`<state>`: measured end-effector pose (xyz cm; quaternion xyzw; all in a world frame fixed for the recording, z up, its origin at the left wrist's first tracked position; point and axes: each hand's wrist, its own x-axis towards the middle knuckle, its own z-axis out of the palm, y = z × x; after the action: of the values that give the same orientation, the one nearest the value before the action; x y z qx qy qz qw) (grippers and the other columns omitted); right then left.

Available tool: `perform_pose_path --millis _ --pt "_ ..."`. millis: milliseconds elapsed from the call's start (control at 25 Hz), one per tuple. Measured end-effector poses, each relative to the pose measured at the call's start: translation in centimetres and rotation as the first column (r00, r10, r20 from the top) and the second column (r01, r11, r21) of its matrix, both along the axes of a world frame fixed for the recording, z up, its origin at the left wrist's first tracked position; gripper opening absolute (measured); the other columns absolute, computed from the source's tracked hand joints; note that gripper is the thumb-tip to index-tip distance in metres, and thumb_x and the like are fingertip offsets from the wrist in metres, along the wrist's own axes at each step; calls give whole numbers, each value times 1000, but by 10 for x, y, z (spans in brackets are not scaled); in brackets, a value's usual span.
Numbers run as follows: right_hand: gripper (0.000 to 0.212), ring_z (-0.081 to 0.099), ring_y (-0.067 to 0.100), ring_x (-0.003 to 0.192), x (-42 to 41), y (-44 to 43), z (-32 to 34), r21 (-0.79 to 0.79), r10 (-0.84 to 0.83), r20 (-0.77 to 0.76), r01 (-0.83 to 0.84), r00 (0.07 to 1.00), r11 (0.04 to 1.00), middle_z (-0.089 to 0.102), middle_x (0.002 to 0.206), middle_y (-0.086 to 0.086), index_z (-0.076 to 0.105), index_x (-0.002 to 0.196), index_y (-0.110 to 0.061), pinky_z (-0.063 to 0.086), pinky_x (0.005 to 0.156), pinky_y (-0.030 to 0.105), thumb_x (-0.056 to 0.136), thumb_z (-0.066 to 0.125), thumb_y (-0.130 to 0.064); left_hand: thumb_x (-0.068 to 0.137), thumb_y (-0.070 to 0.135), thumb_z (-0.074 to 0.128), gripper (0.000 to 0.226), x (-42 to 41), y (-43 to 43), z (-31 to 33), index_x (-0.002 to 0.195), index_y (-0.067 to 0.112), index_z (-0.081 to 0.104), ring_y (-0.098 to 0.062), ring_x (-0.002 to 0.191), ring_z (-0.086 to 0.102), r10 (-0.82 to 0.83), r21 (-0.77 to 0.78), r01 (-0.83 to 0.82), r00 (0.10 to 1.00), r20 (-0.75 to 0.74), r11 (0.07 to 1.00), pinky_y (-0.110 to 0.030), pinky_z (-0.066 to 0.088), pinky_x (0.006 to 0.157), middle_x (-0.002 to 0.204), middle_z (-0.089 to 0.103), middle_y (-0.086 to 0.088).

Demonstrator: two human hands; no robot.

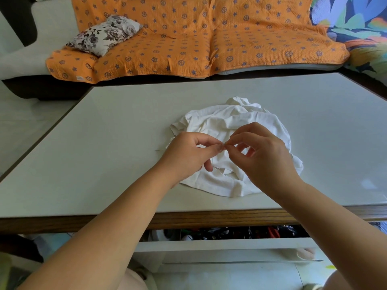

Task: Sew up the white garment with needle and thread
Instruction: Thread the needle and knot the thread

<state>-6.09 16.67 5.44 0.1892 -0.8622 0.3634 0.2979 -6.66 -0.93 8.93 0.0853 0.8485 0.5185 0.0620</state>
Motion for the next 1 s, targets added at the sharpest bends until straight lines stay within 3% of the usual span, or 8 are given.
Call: perform_pose_path --millis 160,520,680,760,880,1000 --pt "5 60 1 66 1 0 0 11 -1 -8 1 1000 1000 64 91 -7 75 81 -15 49 58 13 82 75 -11 93 17 64 12 -1 0 1 94 13 75 -5 64 67 -39 57 37 999 34 998 -17 50 60 79 73 2" --pt "3 63 7 66 0 0 0 23 19 -9 -19 1000 1000 65 92 -5 77 82 -12 51 58 18 82 75 -10 91 23 64 12 -2 0 0 88 20 76 5 53 55 -4 9 3 1000 25 1000 -11 43 56 58 61 20" --pt "3 64 8 65 2 0 0 48 3 -18 -2 1000 999 65 91 -6 76 81 -13 53 56 22 82 77 -10 89 29 68 11 -2 1 -1 87 25 77 -4 64 57 -6 -41 4 999 -40 999 -26 51 66 70 62 -4" --pt "2 63 8 64 2 0 1 58 -4 -27 6 1000 998 65 91 -5 77 81 -12 53 55 23 82 77 -10 88 30 69 11 -3 1 -3 87 24 78 -10 64 54 -6 -48 3 998 -55 999 -31 52 69 65 56 -5" --pt "3 63 9 64 1 0 0 70 4 -35 -1 999 998 66 92 -3 78 85 -12 52 56 22 82 76 -13 88 29 69 11 -4 0 -2 86 25 78 -7 59 52 12 -53 -16 998 -68 998 -24 49 64 58 55 3" --pt "15 64 8 70 -2 4 2 20 -6 128 4 992 1000 66 96 -7 77 99 -18 53 66 23 84 76 -16 87 28 69 11 -4 0 -1 86 24 79 1 55 50 29 -15 -30 998 -48 999 -12 46 57 57 60 12"
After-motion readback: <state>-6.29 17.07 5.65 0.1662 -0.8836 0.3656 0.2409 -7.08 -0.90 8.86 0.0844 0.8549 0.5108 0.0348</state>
